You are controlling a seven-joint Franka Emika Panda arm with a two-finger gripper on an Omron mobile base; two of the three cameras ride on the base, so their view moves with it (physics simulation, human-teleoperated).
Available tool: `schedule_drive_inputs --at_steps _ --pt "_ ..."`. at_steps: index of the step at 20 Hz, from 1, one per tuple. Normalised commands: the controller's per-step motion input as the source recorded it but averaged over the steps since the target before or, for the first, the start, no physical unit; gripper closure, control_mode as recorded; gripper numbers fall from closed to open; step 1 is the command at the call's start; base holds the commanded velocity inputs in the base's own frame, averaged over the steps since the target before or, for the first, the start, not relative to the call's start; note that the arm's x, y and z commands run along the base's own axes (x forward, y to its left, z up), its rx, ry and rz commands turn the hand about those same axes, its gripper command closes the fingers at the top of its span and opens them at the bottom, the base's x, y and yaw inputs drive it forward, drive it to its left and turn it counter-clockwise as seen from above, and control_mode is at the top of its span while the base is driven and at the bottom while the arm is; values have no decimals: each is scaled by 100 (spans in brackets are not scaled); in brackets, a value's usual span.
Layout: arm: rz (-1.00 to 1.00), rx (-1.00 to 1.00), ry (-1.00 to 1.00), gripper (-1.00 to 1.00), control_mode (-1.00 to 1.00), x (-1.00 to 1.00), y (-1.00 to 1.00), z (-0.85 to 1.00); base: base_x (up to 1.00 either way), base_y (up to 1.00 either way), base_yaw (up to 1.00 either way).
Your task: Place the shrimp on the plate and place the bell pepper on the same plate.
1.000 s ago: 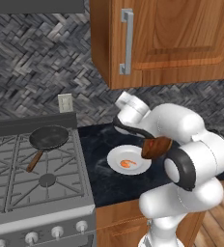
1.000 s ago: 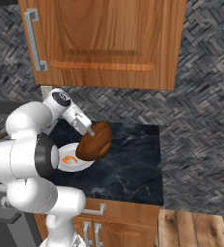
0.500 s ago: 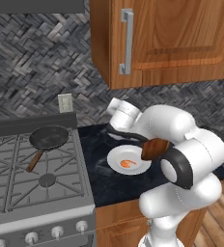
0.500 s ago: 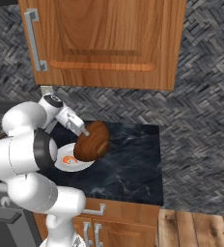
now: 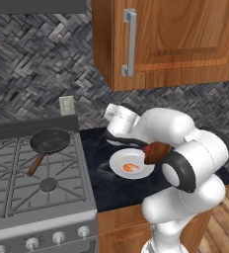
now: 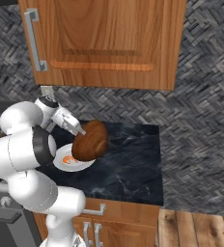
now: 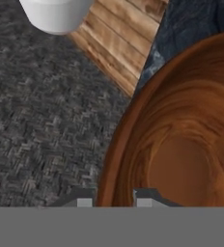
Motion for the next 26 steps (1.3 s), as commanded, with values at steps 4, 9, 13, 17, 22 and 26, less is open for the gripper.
schedule_drive_inputs --at_steps 4,9,13,17,22,26 --pt "0 -15 0 100 -100 0 22 4 0 0 0" --pt "0 -15 0 100 -100 0 14 0 0 0 0" --pt "0 -16 0 100 -100 0 17 0 0 0 0" --pt "1 -14 0 100 -100 0 10 1 0 0 0" --pt "2 -11 0 100 -100 0 10 3 0 0 0" --pt "2 -6 0 100 -100 -1 5 3 0 0 0"
